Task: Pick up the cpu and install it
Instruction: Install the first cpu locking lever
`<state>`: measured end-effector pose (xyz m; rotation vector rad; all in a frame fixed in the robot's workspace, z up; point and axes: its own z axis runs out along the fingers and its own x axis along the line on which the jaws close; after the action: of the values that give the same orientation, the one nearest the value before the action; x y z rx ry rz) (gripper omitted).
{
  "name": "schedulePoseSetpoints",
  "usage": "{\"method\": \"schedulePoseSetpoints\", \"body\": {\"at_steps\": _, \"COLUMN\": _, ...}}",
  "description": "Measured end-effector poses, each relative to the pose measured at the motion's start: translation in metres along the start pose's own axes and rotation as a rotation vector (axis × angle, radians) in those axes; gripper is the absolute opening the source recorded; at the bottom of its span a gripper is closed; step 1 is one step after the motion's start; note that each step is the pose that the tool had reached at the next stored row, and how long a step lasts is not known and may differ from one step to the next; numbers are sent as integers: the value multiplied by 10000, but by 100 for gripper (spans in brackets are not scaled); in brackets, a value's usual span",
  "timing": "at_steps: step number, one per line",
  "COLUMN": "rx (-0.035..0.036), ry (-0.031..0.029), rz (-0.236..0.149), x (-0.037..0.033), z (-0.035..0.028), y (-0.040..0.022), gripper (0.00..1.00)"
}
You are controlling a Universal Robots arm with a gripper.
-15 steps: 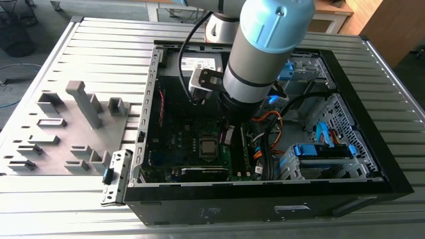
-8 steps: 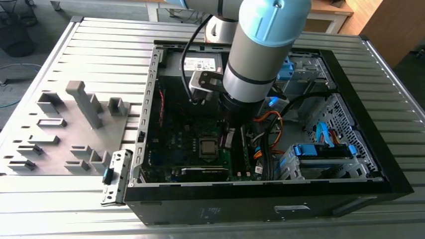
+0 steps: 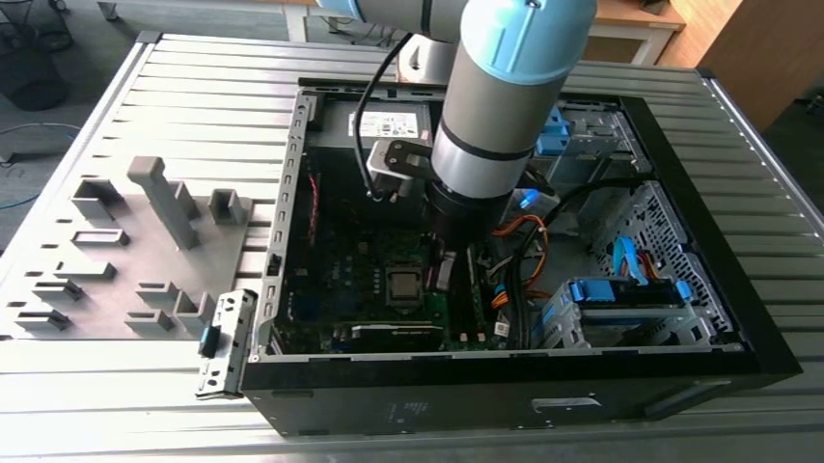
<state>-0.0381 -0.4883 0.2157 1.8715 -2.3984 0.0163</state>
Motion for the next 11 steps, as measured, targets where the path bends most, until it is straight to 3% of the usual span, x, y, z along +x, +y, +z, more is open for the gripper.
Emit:
{"method": "schedulePoseSetpoints", "body": {"at_steps": 5, "rx": 4, "ry": -4, "rz": 0, "x": -55, "z": 9, "y": 20, "gripper": 11}}
{"method": "schedulePoseSetpoints", "body": {"at_steps": 7, "rx": 17, "ry": 23, "rz": 1, "x": -60, "z": 15, "y": 41, "gripper": 11}}
{"method": "schedulePoseSetpoints", "body": {"at_steps": 9, "rx": 41, "ry": 92, "rz": 7, "x": -55, "z": 22, "y": 66, "gripper": 11}}
{"method": "schedulePoseSetpoints", "body": {"at_steps": 11, "rx": 76, "ry": 207, "rz": 16, "x": -50, "z": 30, "y": 90, "gripper": 11}}
